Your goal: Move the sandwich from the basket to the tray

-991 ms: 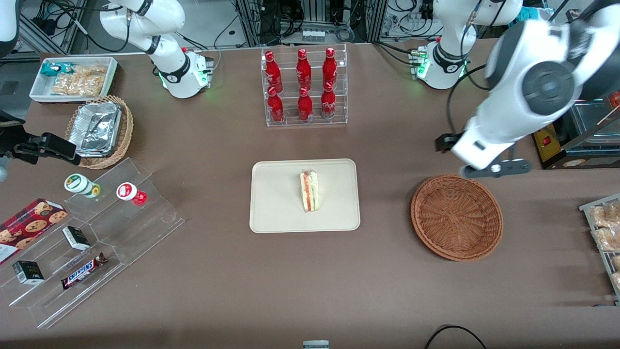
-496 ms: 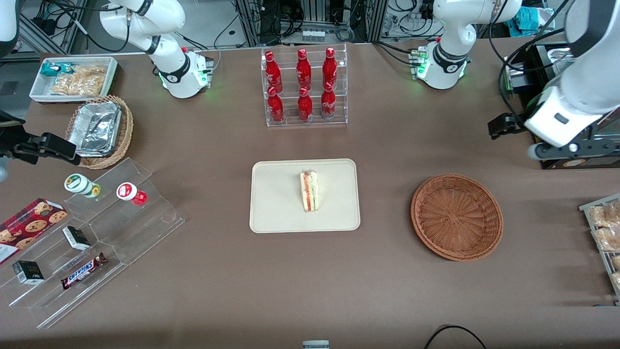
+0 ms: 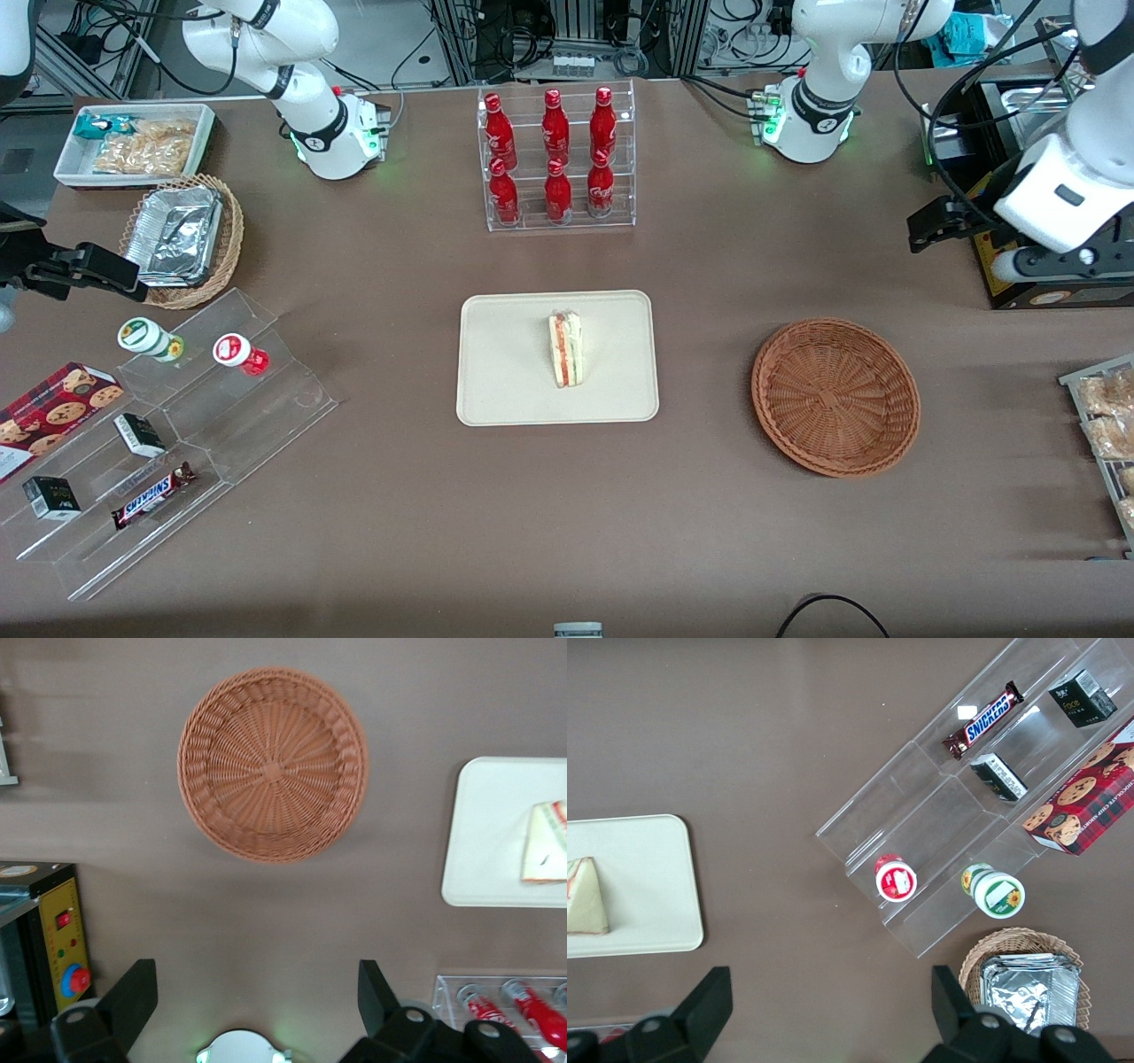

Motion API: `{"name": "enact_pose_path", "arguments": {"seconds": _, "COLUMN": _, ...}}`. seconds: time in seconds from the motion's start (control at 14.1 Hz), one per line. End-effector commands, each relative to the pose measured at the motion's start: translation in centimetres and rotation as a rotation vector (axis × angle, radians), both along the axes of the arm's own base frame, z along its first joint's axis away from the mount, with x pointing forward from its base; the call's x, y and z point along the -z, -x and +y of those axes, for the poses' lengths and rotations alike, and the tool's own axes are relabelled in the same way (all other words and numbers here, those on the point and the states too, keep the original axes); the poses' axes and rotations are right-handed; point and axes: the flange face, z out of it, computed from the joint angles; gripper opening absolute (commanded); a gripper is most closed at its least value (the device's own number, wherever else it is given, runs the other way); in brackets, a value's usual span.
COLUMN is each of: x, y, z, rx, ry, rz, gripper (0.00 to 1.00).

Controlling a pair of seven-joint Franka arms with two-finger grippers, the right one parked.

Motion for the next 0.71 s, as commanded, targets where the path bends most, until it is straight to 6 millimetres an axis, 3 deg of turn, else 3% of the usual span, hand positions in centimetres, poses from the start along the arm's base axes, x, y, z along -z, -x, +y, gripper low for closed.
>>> {"name": "enact_pose_path", "arguments": {"seconds": 0.0, "x": -0.95, "y": -0.75, "z": 0.56, "rx": -0.002, "ry": 0.024, "rz": -0.041, "gripper": 1.0}}
{"name": "enact_pose_path", "arguments": {"seconds": 0.64, "x": -1.12, "y": -0.85, "z": 0.81, "rx": -0.003, "ry": 0.017, "rz": -0.054, "gripper": 1.0}}
